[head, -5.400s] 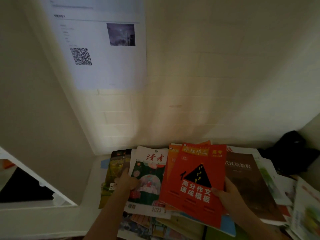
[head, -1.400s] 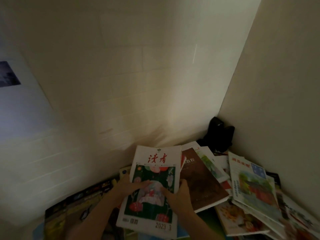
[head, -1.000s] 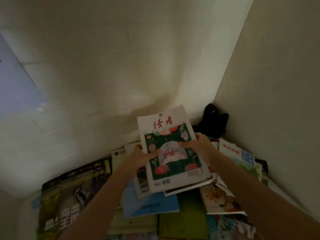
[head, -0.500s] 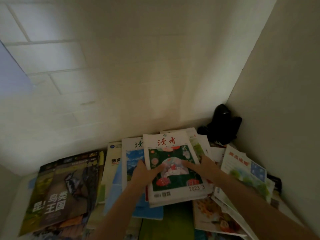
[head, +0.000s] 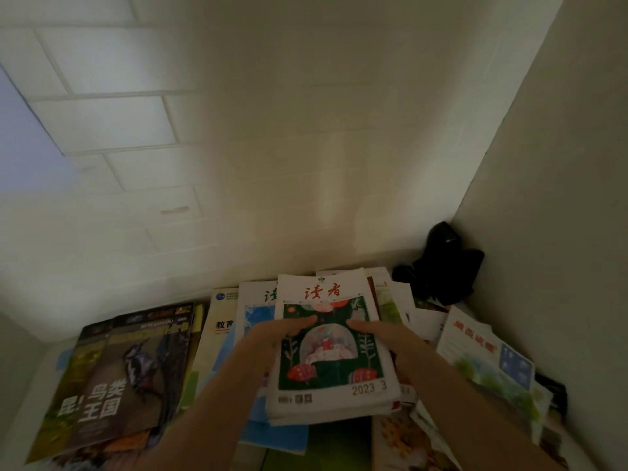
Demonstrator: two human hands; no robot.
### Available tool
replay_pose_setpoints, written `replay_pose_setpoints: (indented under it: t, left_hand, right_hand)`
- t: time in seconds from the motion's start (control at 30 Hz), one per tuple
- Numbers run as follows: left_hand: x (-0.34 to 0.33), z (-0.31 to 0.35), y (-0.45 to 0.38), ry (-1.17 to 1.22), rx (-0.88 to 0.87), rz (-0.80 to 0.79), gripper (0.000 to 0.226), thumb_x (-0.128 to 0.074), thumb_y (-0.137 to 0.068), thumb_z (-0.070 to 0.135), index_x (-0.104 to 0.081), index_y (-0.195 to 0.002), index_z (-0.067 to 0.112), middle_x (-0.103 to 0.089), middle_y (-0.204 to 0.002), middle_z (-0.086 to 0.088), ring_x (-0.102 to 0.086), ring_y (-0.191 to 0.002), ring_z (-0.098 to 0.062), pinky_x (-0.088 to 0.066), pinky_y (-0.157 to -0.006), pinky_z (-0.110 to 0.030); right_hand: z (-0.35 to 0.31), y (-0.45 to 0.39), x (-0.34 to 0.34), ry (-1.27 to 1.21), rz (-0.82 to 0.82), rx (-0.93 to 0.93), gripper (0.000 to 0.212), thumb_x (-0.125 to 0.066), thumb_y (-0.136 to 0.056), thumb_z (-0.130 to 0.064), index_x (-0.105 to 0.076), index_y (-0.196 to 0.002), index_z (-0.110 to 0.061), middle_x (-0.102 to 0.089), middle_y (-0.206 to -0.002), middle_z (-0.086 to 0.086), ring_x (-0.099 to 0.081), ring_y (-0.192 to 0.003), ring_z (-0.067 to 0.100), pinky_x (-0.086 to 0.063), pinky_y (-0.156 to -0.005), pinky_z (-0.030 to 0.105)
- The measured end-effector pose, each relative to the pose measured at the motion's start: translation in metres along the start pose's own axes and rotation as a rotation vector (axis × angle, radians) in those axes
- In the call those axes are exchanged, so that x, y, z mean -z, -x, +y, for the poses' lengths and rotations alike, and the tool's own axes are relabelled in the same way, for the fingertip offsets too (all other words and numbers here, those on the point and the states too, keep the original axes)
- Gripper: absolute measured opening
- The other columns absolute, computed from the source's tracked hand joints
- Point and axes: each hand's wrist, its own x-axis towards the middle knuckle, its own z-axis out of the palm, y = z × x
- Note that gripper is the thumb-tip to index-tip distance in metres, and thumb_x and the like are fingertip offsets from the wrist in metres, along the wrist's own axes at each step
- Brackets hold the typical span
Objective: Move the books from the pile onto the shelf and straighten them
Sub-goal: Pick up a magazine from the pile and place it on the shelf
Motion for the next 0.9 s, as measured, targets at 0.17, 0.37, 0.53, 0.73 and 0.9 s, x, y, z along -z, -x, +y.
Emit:
replay_pose_setpoints:
  t: [0.17,0.37,0.53,0.73,0.9]
  left_hand:
    - [0.004,-0.016,0.013,-0.018,-0.139,-0.066,0.055,-0.089,-0.059,0.023,-0.062,-0.105,0.011,-0.075,-0.091,-0.012,-0.071,-0.087,-0.031,-0.055,-0.085,-0.049]
    - [0.012,-0.037,0.022,0.184,-0.328,-0.107,0.098,-0.093,-0.049,0.033,-0.034,-0.127,0.026,-0.062,-0.117,-0.009,-0.066,-0.101,-0.029,-0.054,-0.087,-0.054]
    - [0.041,-0.021,0.049,0.079,-0.616,-0.017,0.077,-0.086,-0.063,0.034,-0.041,-0.126,0.03,-0.066,-0.114,0.0,-0.068,-0.098,-0.018,-0.059,-0.079,-0.041]
    - [0.083,-0.011,0.059,0.118,-0.947,0.082,0.071,-0.078,-0.071,-0.002,-0.042,-0.129,0.019,-0.064,-0.113,0.001,-0.065,-0.103,-0.009,-0.058,-0.074,-0.026]
    - [0.092,-0.046,0.029,0.079,-0.942,0.082,0.08,-0.085,-0.058,-0.003,-0.043,-0.126,0.005,-0.063,-0.115,-0.01,-0.066,-0.104,-0.012,-0.057,-0.076,-0.025]
  right_hand:
    - [0.012,0.02,-0.001,0.085,0.02,0.281,0.045,-0.084,-0.07,-0.031,-0.06,-0.107,-0.02,-0.076,-0.09,0.003,-0.074,-0.075,0.021,-0.061,-0.074,0.044]
    - [0.016,0.056,0.002,-0.029,0.031,0.416,0.04,-0.081,-0.072,-0.021,-0.059,-0.106,-0.018,-0.075,-0.091,0.012,-0.073,-0.076,0.033,-0.058,-0.075,0.054]
    - [-0.006,0.076,-0.018,-0.027,-0.058,0.562,0.047,-0.074,-0.076,-0.025,-0.054,-0.119,-0.023,-0.075,-0.099,0.009,-0.073,-0.082,0.031,-0.059,-0.072,0.052]
    - [-0.021,0.075,-0.052,0.116,-0.139,0.777,0.052,-0.065,-0.086,-0.008,-0.043,-0.13,-0.024,-0.066,-0.113,-0.006,-0.069,-0.095,0.002,-0.059,-0.066,0.024]
    - [0.014,0.049,-0.066,0.21,-0.113,0.708,0.066,-0.079,-0.071,-0.028,-0.048,-0.128,-0.02,-0.065,-0.114,-0.008,-0.064,-0.107,0.004,-0.056,-0.075,0.018]
